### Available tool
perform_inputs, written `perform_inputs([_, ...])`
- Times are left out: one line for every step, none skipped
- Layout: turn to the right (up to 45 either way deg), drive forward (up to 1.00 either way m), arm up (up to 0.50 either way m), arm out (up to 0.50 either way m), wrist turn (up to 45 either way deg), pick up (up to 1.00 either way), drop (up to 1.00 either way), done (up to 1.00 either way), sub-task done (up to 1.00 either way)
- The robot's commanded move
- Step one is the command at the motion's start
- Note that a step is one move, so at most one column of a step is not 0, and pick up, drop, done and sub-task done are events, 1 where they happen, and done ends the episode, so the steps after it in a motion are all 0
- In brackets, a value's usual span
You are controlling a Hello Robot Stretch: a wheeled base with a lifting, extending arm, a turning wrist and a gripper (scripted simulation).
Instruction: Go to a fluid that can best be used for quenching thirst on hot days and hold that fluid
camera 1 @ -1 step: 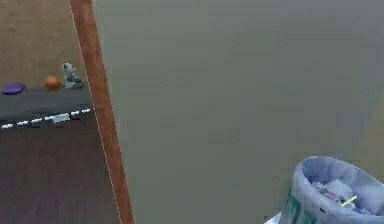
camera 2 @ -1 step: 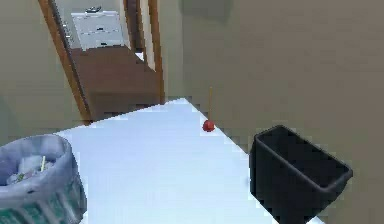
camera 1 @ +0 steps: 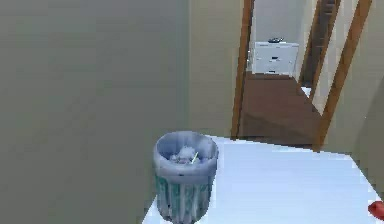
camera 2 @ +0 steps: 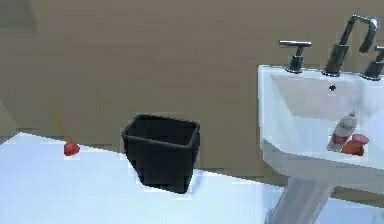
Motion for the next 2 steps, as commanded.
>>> perform_inputs([39.0, 0.00, 0.00, 0.00, 0.0, 0.00, 0.00, 0.00, 0.00])
perform_inputs([0.0, 1.00, 0.00, 0.00, 0.0, 0.00, 0.00, 0.00, 0.00])
